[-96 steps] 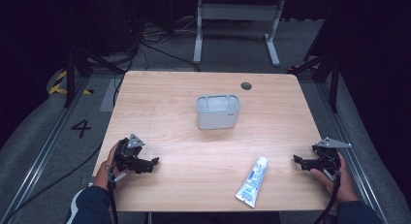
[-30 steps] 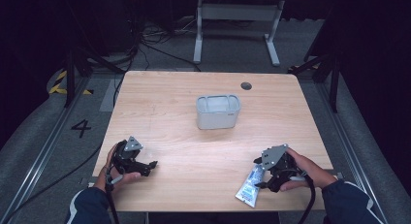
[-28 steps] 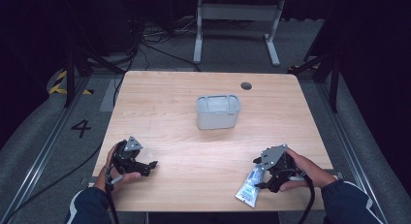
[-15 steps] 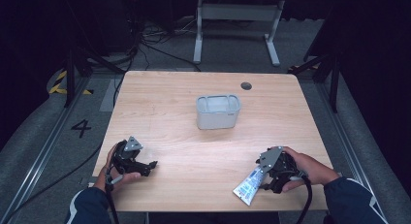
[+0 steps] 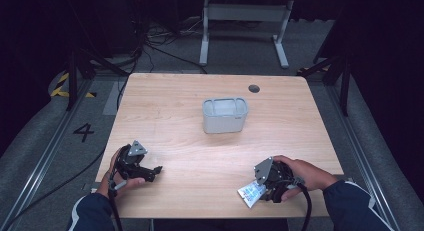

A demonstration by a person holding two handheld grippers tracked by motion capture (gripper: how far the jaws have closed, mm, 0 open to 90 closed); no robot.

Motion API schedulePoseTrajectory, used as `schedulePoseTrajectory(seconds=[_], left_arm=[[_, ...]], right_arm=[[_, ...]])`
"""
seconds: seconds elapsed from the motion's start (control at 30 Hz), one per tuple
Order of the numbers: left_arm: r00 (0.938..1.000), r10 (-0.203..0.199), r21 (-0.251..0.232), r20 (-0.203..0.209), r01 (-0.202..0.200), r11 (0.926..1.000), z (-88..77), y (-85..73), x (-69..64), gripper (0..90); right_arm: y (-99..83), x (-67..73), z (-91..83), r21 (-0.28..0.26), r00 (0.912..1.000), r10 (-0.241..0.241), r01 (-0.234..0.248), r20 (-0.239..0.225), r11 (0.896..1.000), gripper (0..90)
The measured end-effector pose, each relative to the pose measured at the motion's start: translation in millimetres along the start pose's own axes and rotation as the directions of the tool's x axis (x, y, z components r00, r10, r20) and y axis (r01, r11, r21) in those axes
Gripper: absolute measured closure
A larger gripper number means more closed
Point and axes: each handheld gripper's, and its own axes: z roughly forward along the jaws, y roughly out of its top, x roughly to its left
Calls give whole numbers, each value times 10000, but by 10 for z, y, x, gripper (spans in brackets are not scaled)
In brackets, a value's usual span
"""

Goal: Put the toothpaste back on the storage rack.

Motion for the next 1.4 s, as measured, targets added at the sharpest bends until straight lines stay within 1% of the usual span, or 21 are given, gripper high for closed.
schedulePoseTrajectory(seconds=[0.03,0.07,0.1,0.13,0.27,0.3,0.33,0.37,0.43,0.47,0.53,0.57,0.6,0.77,0.8,0.9,1.03,1.1,1.13,1.27,1.4], left_arm=[[10000,-3,-1,1,3,10000,0,0,0,2],[10000,-1,2,1,1,10000,0,0,0,2],[10000,-5,-2,0,5,10000,0,0,0,2],[10000,-1,1,0,1,10000,0,0,0,2],[10000,-1,2,1,1,10000,0,0,0,2],[10000,-2,0,2,2,10000,0,0,0,2],[10000,-2,0,2,2,10000,0,0,0,2],[10000,-1,1,2,1,10000,0,0,0,2],[10000,-4,-2,0,4,10000,0,0,0,2],[10000,-1,-1,1,1,10000,0,0,0,2],[10000,-1,-1,0,1,10000,0,0,0,2],[10000,-2,0,0,2,10000,0,0,0,2],[10000,-2,-2,0,2,10000,0,0,0,2],[10000,-3,-2,0,3,10000,0,0,0,2],[10000,-3,0,1,3,10000,0,0,0,2],[10000,-4,-1,0,4,10000,0,0,0,2],[10000,-2,-1,-1,2,10000,0,0,0,2],[10000,-2,1,0,2,10000,0,0,0,2],[10000,-3,-1,1,3,10000,0,0,0,2],[10000,-2,0,2,2,10000,0,0,0,2],[10000,1,1,0,-1,10000,0,0,0,2]], right_arm=[[8,11,-2,97,10000,91,-91,-14,9999,266],[19,7,8,43,10000,-29,29,-27,10000,267],[34,20,12,122,10000,14,-13,-55,9999,273],[44,13,21,73,9999,-113,114,-52,9999,278],[98,15,65,163,9997,-209,211,-160,9996,287],[107,12,72,146,9998,-120,123,-184,9998,296],[107,12,72,146,9998,-120,123,-184,9998,296],[118,-3,82,-22,9997,-154,154,-211,9999,315],[122,-7,84,-82,9997,-142,140,-210,9999,324],[123,-14,85,-137,9997,-70,66,-249,9999,349],[118,-25,67,-136,9999,117,-118,-114,9998,414],[113,-38,66,-173,10000,46,-47,-64,9998,427],[103,-33,62,-202,9997,220,-222,-81,9995,429],[74,-48,57,-520,9996,291,-293,-36,9982,463],[65,-49,53,-567,9991,417,-419,-43,9975,472],[43,-58,41,-786,9985,555,-553,2,9954,494],[-14,-63,0,-1210,9957,919,-905,64,9885,528],[-47,-72,-20,-1446,9936,1126,-1102,87,9833,540],[-66,-82,-29,-1633,9933,1155,-1122,106,9802,548],[-104,-84,-51,-1899,9911,1329,-1283,116,9734,563],[-132,-84,-69,-2185,9869,1610,-1551,92,9634,571]])
